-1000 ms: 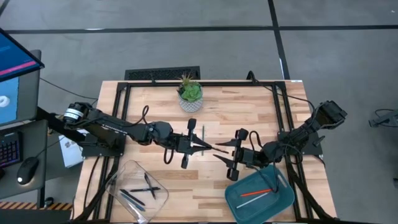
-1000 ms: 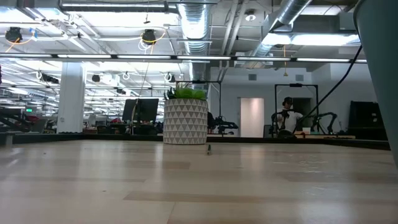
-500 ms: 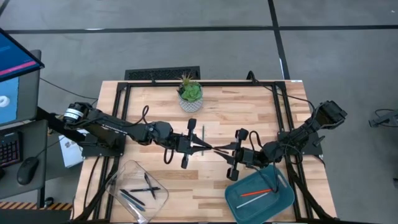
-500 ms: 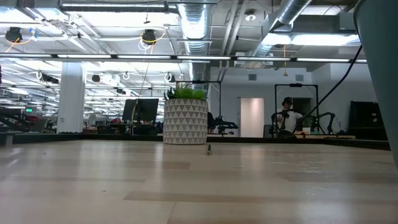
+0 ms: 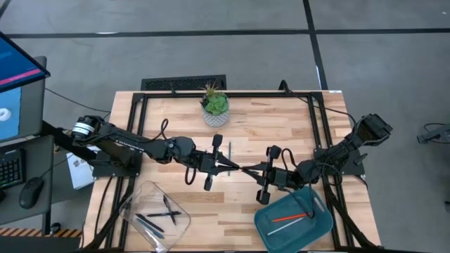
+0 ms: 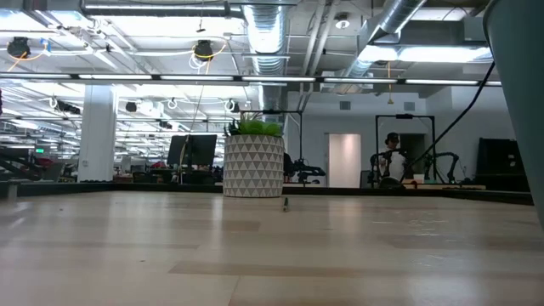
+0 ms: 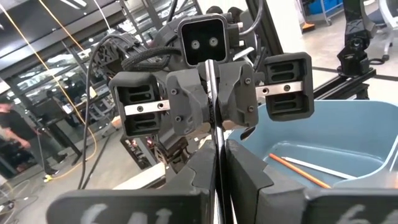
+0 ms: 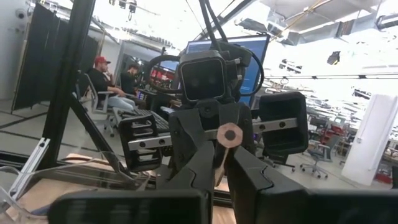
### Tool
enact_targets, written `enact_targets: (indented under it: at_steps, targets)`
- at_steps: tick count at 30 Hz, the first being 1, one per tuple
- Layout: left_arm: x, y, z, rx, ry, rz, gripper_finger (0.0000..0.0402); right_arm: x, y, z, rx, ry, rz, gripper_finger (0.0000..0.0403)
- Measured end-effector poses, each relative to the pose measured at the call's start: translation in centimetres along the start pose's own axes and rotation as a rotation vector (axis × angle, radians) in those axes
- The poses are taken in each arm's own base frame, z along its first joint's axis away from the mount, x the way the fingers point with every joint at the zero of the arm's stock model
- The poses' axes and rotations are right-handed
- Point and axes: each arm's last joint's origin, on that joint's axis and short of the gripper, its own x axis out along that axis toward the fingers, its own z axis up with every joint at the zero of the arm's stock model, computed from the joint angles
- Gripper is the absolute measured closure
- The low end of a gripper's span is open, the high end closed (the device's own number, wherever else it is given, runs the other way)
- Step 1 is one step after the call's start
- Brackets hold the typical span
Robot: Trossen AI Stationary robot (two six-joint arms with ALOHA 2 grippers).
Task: Sort pens & pencils
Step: Put the black pencil into the blue bin
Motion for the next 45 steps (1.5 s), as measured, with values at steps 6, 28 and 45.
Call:
enact_targets:
  at_steps: [6, 28, 45]
  targets:
    - [0.00, -0.01, 0.00, 0.000, 0.000, -0.002, 0.0388, 0.00, 0.00, 0.00, 0.001, 0.000, 0.000, 0.0358]
    - [0.00, -0.06, -0.10, 0.000, 0.009, -0.009, 0.0387, 0.00, 0.00, -0.04, 0.000, 0.003, -0.001, 0.0357]
    - [0.00, -0.08, -0.11, -0.031, 0.010, -0.010, 0.0386, 0.00, 0.00, -0.05, 0.001, 0.003, 0.000, 0.0356]
